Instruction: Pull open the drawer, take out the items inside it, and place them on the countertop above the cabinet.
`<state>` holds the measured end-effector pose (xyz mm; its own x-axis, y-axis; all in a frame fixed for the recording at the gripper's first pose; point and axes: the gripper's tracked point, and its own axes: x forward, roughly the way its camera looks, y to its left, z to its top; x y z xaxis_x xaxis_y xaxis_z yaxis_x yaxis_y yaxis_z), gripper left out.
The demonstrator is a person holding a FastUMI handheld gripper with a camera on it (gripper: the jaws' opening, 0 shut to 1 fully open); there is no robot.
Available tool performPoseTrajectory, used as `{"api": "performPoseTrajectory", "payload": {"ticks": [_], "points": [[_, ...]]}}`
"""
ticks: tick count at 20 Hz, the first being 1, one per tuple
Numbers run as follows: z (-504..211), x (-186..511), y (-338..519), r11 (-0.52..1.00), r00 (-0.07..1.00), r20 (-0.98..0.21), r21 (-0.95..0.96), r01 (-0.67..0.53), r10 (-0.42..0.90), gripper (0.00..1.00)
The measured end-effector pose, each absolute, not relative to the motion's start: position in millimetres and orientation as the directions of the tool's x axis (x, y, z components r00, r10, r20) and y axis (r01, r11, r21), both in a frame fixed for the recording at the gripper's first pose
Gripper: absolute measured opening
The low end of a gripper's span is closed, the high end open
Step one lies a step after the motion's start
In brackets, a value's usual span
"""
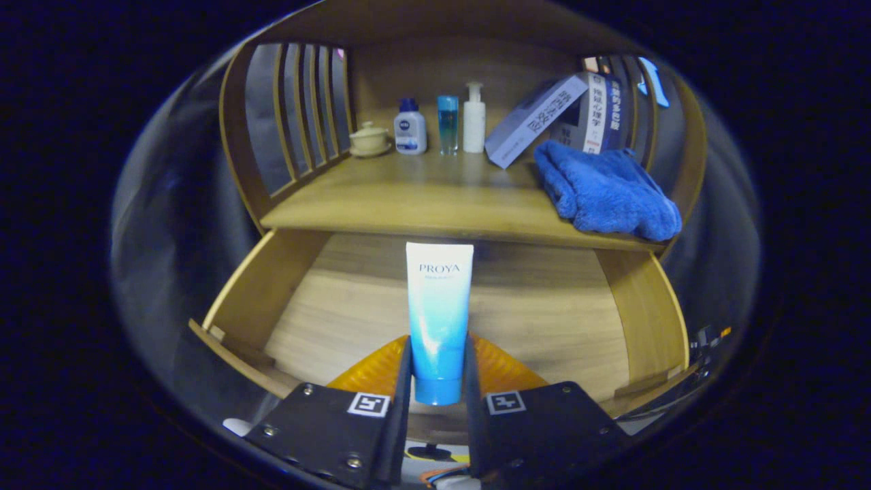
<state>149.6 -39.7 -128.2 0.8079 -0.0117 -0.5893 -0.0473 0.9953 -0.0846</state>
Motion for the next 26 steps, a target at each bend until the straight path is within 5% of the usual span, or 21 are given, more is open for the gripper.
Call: {"api": "performPoseTrajectory", "payload": {"ticks": [13, 26], "points": [[-3.3, 196.2, -33.7, 0.999, 0.941, -0.338, -0.032, 0.007, -0.017, 0.37], [-68.5, 302.0, -26.8, 0.996, 0.908, -0.409, -0.037, 0.081, -0.089, 0.37]]}}
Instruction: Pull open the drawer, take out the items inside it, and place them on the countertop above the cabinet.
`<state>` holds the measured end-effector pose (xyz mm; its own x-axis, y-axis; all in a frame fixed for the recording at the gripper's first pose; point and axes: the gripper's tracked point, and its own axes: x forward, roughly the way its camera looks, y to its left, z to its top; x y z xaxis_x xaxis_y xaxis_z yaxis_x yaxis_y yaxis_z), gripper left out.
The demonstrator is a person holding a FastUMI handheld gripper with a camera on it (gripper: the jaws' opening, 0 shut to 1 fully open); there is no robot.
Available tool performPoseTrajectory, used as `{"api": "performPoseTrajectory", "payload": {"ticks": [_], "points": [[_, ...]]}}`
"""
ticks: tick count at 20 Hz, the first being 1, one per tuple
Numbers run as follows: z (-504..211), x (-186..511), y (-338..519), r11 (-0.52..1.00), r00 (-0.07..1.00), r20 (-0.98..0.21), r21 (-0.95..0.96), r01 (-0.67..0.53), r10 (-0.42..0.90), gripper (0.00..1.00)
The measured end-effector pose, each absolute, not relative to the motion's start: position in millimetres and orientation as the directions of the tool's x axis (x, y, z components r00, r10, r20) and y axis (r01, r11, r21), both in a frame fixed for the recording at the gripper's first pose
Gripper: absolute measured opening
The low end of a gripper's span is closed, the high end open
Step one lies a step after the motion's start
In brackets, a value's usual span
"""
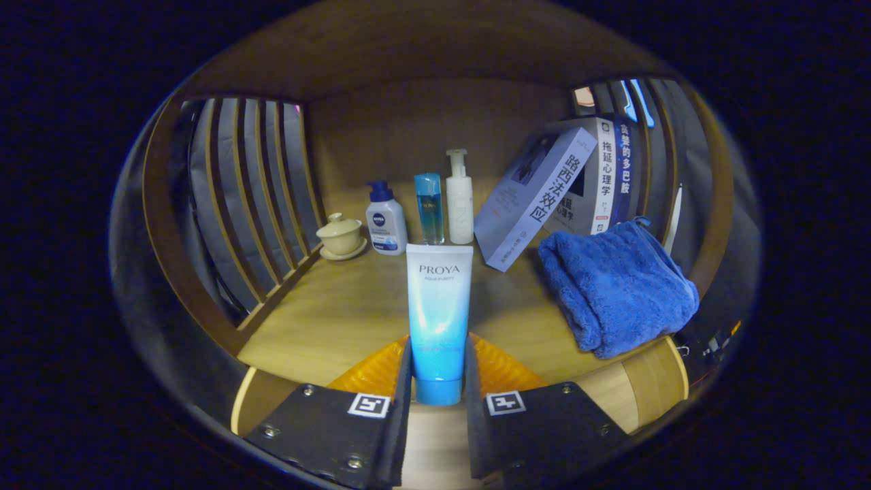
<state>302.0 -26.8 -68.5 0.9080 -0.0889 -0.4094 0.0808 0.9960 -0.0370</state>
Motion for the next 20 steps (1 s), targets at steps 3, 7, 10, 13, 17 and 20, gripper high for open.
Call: {"api": "performPoseTrajectory", "payload": {"ticks": [3, 7, 10, 13, 17, 20], "points": [[-81.3, 312.1, -21.3, 0.997, 0.902, -0.425, -0.039, 0.063, -0.074, 0.37], [-83.9, 317.8, -11.9, 0.998, 0.899, -0.436, -0.003, 0.055, -0.051, 0.37], [-91.0, 311.9, -9.3, 0.999, 0.883, -0.469, -0.013, 0.032, -0.034, 0.43], [-83.8, 300.2, -9.1, 0.998, 0.892, -0.449, -0.044, 0.034, -0.050, 0.56], [-75.9, 273.5, -4.8, 0.998, 0.896, -0.442, -0.061, 0.021, -0.046, 0.90], [-47.5, 248.9, -2.0, 0.994, 0.935, -0.347, -0.107, 0.033, -0.069, 1.00]]}}
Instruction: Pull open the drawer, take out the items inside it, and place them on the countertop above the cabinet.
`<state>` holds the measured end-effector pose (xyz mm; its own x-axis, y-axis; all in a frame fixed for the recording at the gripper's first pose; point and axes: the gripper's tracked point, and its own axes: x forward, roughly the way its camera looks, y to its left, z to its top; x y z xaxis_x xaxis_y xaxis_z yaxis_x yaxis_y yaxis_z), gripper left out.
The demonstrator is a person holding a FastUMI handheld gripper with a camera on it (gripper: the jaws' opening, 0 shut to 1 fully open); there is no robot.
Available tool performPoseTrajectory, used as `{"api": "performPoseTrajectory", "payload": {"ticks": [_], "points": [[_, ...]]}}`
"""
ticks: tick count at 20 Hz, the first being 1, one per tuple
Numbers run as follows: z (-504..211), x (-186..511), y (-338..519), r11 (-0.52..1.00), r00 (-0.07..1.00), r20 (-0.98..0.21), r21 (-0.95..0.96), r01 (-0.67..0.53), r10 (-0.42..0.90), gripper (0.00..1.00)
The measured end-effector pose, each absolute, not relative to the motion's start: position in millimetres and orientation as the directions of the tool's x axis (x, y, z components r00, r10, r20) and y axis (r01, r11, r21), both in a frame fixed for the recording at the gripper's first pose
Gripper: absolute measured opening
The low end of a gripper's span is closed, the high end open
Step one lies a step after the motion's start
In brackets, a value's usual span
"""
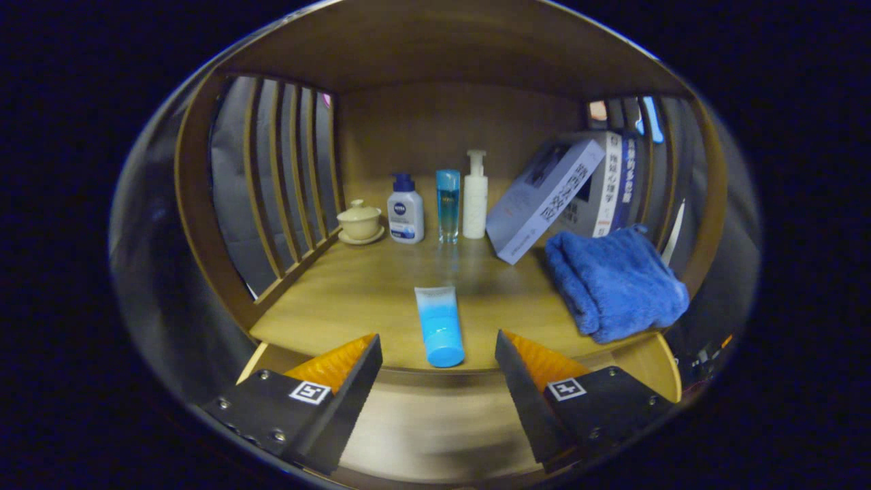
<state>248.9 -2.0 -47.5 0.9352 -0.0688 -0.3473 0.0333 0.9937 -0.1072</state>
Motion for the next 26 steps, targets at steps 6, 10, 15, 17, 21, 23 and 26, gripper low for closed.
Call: {"api": "performPoseTrajectory", "payload": {"ticks": [6, 10, 15, 17, 21, 23, 26], "points": [[-13.0, 183.3, 3.5, 0.988, 0.970, -0.232, -0.151, 0.040, -0.075, 1.00], [2.0, 132.2, 2.5, 0.992, 0.987, -0.145, -0.108, 0.060, -0.075, 0.99], [6.9, 72.5, -14.2, 0.994, 0.992, -0.089, -0.071, 0.078, -0.084, 0.98], [1.1, 50.5, -24.6, 0.992, 0.993, -0.065, -0.085, 0.097, -0.103, 0.98], [-19.3, 22.5, -35.6, 0.989, 0.993, -0.007, -0.091, 0.114, -0.115, 0.98], [-32.3, 15.7, -36.7, 0.991, 0.995, -0.002, -0.087, 0.097, -0.098, 0.98], [-49.2, 10.4, -43.7, 0.992, 0.995, 0.008, -0.072, 0.104, -0.104, 0.98]]}}
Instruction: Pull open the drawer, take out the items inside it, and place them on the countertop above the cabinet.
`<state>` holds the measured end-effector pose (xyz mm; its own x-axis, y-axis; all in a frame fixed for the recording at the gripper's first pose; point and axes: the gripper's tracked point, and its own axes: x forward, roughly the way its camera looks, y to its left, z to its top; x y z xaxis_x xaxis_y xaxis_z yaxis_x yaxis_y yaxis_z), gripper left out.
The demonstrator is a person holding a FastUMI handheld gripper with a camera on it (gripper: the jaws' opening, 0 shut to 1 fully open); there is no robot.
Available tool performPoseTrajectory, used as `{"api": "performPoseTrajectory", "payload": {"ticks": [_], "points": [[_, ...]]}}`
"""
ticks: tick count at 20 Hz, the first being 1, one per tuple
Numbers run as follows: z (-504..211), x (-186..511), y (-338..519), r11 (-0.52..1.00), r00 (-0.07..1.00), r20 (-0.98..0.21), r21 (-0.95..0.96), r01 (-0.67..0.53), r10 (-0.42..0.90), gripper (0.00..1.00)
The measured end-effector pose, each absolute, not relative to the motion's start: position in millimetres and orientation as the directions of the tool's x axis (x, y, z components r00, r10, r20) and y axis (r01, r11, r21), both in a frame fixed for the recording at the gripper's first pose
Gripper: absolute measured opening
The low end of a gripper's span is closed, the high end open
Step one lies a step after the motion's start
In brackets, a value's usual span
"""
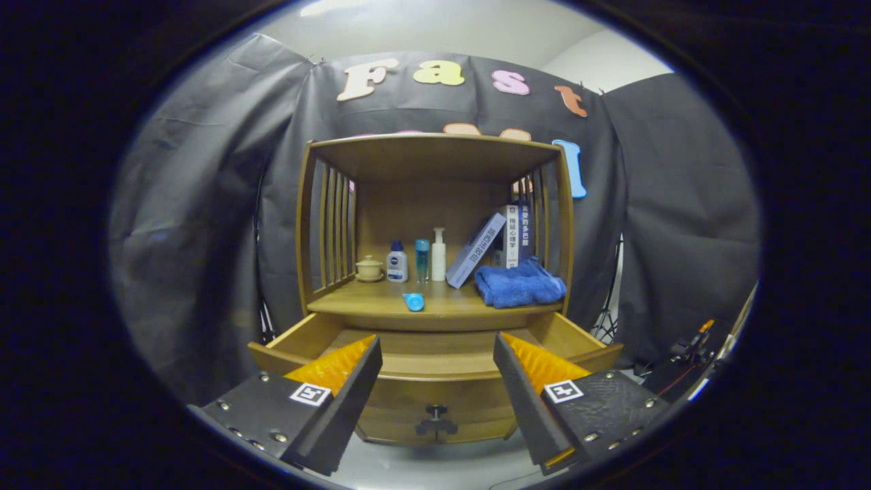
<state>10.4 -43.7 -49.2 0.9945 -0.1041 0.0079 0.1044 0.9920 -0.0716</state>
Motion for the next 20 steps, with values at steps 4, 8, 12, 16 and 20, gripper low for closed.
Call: {"api": "performPoseTrajectory", "payload": {"ticks": [4, 8, 12, 16, 20], "points": [[-81.5, 9.4, -50.8, 0.994, 0.994, -0.013, -0.030, 0.107, -0.107, 0.98], [-110.2, 13.1, -62.4, 0.990, 0.991, -0.024, -0.057, 0.129, -0.130, 0.98], [-133.9, 21.2, -53.9, 0.990, 0.994, -0.031, -0.100, 0.103, -0.106, 0.98], [-151.5, 40.1, -48.5, 0.986, 0.993, -0.047, -0.133, 0.101, -0.108, 0.98], [-162.7, 64.3, -48.5, 0.985, 0.991, -0.060, -0.130, 0.114, -0.122, 0.99]]}}
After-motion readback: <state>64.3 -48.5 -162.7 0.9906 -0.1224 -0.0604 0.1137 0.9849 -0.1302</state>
